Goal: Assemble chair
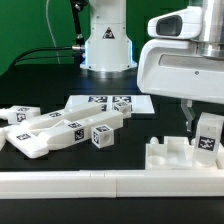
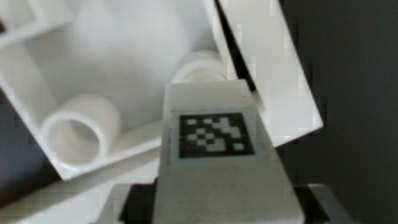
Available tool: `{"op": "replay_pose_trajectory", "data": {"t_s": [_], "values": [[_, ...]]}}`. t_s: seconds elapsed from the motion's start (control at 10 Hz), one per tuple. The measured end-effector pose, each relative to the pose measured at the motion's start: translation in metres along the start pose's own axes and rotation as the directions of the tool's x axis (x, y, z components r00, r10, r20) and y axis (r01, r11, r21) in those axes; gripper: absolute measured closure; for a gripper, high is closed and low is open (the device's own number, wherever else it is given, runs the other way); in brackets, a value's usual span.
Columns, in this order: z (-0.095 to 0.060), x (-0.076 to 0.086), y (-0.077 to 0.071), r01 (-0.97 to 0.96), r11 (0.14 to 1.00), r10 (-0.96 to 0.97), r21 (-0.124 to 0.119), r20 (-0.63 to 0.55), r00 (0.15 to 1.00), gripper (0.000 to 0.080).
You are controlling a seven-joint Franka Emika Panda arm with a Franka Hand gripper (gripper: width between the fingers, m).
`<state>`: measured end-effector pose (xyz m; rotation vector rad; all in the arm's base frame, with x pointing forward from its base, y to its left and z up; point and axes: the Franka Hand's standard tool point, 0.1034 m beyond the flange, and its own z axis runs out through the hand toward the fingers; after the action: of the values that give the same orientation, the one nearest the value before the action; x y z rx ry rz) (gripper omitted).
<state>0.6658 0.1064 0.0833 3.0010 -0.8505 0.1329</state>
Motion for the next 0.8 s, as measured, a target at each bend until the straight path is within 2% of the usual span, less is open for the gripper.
{"op": "replay_pose_trajectory", "data": {"t_s": [0.1,0.3,0.5,0.6,0.7,0.8], "values": [[0.000,0.000,-0.001,-0.059,0.998,0.059,0.001,0.000,0.998,0.0517],[0.000,-0.002,0.002,-0.378,0.926,0.378,0.013,-0.003,0.926,0.0517],[0.001,-0.003,0.007,-0.635,0.772,0.634,0.032,0.036,0.772,0.0515],[0.001,-0.006,0.009,-0.731,0.680,0.728,0.055,0.065,0.683,0.0515],[0.001,-0.010,0.010,-0.828,0.557,0.822,0.066,0.094,0.561,0.0515],[0.000,-0.011,0.010,-0.822,0.565,0.817,0.067,0.094,0.569,0.0515]]}}
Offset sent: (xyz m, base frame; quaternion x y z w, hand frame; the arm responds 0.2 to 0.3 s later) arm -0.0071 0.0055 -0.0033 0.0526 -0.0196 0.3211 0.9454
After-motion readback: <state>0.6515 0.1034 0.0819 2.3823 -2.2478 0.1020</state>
